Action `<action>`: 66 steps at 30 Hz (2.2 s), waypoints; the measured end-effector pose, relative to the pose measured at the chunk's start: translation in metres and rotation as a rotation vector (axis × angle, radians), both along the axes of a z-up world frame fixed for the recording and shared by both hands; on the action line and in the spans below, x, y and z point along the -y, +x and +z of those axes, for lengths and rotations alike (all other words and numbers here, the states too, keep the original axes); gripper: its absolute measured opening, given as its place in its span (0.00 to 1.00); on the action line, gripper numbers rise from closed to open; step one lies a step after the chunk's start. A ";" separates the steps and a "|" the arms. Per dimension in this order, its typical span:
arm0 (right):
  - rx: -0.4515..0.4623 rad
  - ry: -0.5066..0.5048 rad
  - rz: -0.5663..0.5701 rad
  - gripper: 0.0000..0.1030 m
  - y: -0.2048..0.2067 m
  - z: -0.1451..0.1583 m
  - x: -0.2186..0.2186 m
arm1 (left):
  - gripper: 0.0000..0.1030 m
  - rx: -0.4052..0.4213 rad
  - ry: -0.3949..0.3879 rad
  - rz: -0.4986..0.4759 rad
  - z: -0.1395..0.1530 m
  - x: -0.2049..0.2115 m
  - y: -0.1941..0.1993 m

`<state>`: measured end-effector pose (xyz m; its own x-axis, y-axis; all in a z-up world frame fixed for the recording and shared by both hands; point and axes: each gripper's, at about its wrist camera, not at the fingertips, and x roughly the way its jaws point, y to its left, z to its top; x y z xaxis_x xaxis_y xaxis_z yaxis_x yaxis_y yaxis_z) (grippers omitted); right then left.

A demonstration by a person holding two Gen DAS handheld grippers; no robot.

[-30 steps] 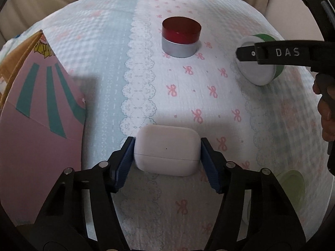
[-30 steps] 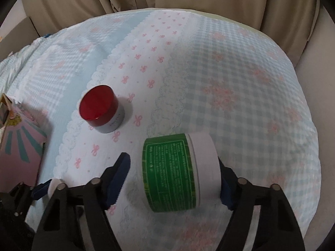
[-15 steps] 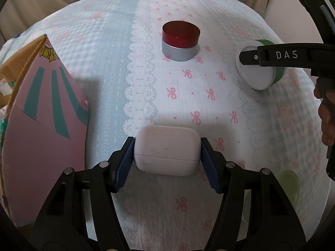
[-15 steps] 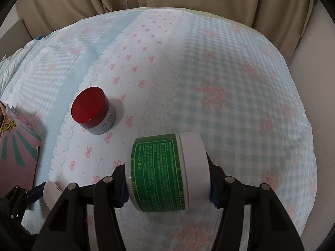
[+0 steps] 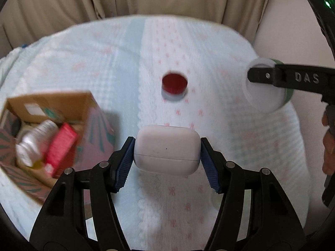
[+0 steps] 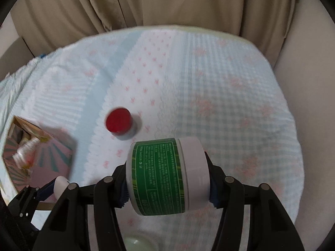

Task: Organize rigid objects
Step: 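Carry earbud case and green jar into the cardboard box and release both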

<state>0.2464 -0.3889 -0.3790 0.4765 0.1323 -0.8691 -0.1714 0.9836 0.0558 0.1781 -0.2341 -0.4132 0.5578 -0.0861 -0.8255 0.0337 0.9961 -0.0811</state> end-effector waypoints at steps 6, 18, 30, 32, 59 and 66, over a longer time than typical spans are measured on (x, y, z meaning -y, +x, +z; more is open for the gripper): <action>0.031 0.026 -0.021 0.52 -0.039 0.085 -0.010 | 0.56 0.063 -0.013 0.026 0.087 -0.019 -0.022; 0.092 0.135 0.043 0.52 -0.098 0.192 -0.079 | 0.56 0.152 0.045 0.069 0.207 -0.112 -0.067; 0.098 0.186 -0.002 0.52 -0.127 0.209 -0.196 | 0.56 0.147 0.039 -0.011 0.224 -0.258 -0.075; 0.084 0.184 -0.033 0.52 -0.127 0.203 -0.216 | 0.56 0.139 0.052 -0.032 0.220 -0.280 -0.073; -0.227 0.094 -0.315 0.52 -0.059 0.021 -0.282 | 0.56 -0.231 0.122 -0.277 0.003 -0.355 0.005; -0.303 0.058 -0.315 0.52 -0.051 -0.030 -0.283 | 0.56 -0.299 0.155 -0.292 -0.032 -0.358 0.011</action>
<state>0.1951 -0.1063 -0.4092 0.2260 0.0745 -0.9713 0.1687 0.9790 0.1143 0.1889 0.1239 -0.4455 0.2632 -0.0667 -0.9624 0.3128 0.9496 0.0197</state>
